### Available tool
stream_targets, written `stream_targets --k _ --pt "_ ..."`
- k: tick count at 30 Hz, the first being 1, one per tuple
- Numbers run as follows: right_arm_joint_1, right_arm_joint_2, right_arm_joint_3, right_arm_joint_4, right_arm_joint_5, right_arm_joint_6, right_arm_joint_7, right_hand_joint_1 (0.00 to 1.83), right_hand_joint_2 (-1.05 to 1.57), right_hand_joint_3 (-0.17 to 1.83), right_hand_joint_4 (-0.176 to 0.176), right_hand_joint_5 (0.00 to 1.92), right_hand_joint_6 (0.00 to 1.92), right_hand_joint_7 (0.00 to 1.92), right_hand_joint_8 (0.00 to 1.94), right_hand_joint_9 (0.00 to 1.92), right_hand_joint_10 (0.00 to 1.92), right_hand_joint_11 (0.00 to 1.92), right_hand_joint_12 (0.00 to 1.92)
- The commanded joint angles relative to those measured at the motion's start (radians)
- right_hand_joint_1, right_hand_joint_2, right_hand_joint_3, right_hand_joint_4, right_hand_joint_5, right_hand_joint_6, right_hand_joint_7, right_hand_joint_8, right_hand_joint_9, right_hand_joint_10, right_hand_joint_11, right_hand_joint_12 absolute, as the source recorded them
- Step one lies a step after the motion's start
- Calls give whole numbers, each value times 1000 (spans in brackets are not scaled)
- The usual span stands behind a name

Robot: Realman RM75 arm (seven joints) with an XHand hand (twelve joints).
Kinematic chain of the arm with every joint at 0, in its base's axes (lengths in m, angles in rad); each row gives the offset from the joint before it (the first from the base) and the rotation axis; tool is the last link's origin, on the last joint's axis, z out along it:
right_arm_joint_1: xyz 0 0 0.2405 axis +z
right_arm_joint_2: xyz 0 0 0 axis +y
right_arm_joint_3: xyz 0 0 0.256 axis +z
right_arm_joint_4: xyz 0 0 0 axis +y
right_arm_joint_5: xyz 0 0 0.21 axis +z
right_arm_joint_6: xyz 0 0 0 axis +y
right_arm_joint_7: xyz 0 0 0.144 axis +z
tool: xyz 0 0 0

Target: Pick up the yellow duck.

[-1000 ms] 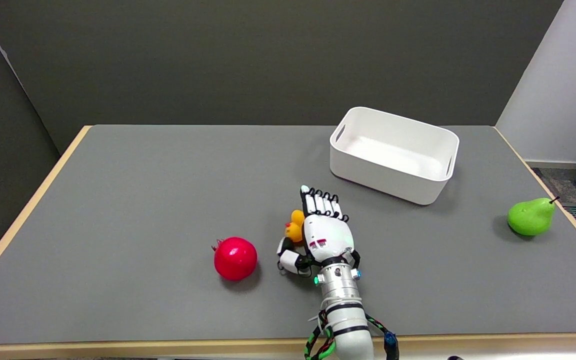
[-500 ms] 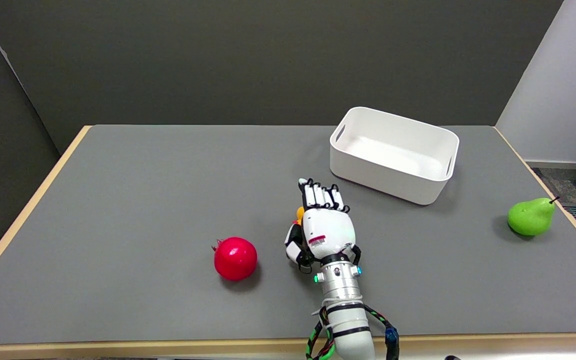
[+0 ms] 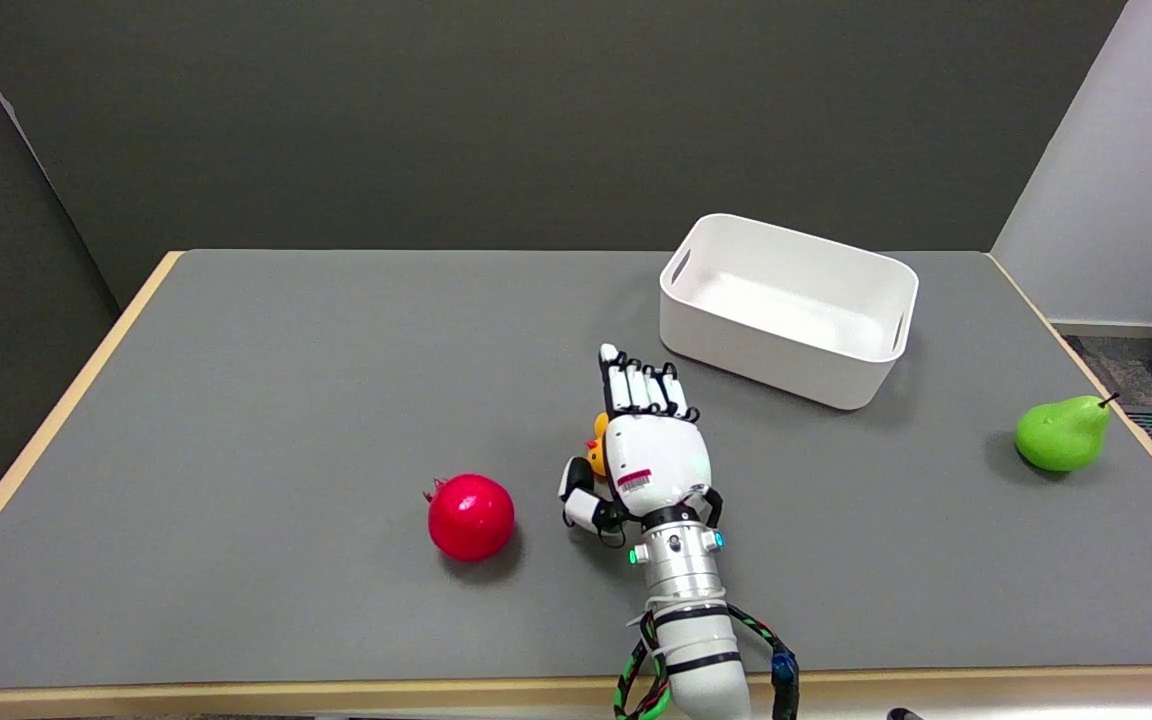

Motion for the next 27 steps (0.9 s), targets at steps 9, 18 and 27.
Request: stream_targets --k 9,18,27 --pt "-10 -1 6 -10 16 -12 27 918 749 875 -176 -1 89 45 1010 140 897 -1 611" --pt "-6 -1 6 -14 25 -12 28 961 737 980 -176 12 194 131 800 173 859 -1 579" --pt "-8 4 9 -12 46 -13 33 970 738 987 -176 22 218 151 784 179 864 -1 581"
